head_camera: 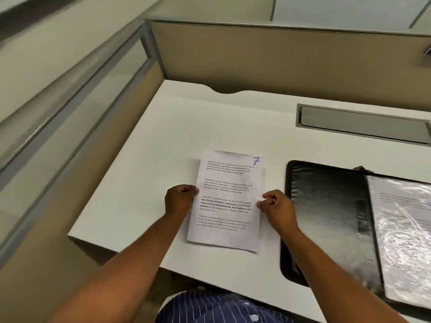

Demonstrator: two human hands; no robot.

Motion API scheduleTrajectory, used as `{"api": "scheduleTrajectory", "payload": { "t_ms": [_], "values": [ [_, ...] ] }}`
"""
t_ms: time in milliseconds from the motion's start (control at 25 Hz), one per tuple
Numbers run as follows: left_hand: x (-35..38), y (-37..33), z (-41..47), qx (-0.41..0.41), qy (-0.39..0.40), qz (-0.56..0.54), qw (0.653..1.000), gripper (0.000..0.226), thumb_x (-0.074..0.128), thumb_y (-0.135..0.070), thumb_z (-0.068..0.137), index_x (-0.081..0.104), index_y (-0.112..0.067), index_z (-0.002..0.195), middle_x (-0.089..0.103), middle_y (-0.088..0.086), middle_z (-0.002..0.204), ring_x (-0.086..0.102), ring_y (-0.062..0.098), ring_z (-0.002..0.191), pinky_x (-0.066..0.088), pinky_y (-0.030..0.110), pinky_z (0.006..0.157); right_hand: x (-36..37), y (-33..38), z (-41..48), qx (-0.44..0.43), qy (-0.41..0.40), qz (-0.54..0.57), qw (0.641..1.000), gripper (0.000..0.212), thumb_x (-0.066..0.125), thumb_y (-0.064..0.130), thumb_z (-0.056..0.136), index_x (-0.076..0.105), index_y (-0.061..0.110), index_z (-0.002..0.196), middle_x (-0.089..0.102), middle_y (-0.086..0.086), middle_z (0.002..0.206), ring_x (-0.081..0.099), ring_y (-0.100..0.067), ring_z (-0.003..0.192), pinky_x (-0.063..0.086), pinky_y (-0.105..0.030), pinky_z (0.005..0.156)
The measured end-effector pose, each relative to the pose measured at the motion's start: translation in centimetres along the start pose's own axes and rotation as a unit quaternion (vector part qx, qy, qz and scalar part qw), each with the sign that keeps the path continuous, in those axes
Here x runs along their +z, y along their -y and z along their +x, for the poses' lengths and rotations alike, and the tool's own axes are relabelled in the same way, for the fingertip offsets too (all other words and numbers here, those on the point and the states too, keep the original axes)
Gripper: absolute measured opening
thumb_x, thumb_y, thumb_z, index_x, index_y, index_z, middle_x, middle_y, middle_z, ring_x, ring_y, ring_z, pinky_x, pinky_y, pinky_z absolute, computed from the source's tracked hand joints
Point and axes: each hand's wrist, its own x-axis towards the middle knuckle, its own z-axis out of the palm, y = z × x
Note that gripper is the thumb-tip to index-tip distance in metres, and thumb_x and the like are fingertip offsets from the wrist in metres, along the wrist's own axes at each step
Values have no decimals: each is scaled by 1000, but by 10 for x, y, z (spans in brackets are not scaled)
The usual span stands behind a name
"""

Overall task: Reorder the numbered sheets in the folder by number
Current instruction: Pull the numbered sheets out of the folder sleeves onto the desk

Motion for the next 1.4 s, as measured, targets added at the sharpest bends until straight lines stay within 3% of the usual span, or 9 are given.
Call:
{"api": "scheduleTrajectory", "payload": {
  "t_ms": [240,560,640,720,840,920,1000,1120,1400],
  "values": [
    [-65,-1,91,9,-8,51,999,7,80,-19,82,76,-25,84,76,-6,84,70,17,82,59,38,85,107,48,21,7,-22,-114,993,17,73,27,89,62,27,102,67,10,89,64,-18,83,45,-32,72],
    [-102,-4,160,82,-27,166,982,20,71,-22,92,72,-17,111,73,0,107,68,22,102,53,32,90,182,83,47,5,-21,-194,981,22,62,28,94,60,25,115,63,10,94,63,-22,91,45,-32,75],
    [-104,-1,165,162,-49,225,960,28,70,-23,91,68,-16,119,69,3,121,62,25,114,50,37,99,188,83,50,-55,-34,-229,971,31,64,28,93,61,20,122,64,4,107,62,-25,104,47,-35,81],
    [-102,7,169,269,-26,280,921,42,71,-24,91,63,-14,131,57,6,143,51,26,133,40,40,113,195,75,48,-153,-43,-293,943,47,66,33,94,57,15,137,59,-6,135,54,-30,125,47,-42,99],
    [-94,24,163,362,86,376,849,66,56,-44,98,37,-17,155,18,4,168,12,20,155,11,39,126,210,62,40,-248,23,-397,883,73,44,55,102,23,20,163,14,-4,171,13,-22,157,13,-52,125],
    [-92,35,160,364,125,437,813,77,36,-59,99,15,-19,162,-1,2,169,-7,16,156,-3,39,126,218,56,41,-254,63,-436,861,78,24,66,104,4,22,165,-7,1,172,-7,-17,158,-5,-51,126],
    [-95,44,161,350,138,478,794,83,23,-66,97,3,-19,162,-10,1,169,-14,16,155,-8,39,126,222,53,41,-250,77,-461,848,83,16,71,102,1,19,165,-8,-1,172,-7,-18,158,-8,-51,125],
    [-103,50,168,355,128,498,781,84,21,-67,97,3,-17,162,-8,2,169,-12,17,155,-7,41,125,225,53,42,-244,91,-474,841,86,17,73,101,5,16,165,-1,-4,172,0,-21,159,-7,-52,125],
    [-96,41,156,373,126,499,772,86,19,-68,97,6,-13,162,-3,8,169,-6,21,156,-4,45,125,193,55,28,-229,69,-454,859,87,7,75,99,-6,19,163,-14,2,170,-16,-14,156,-15,-49,124]
  ]
}}
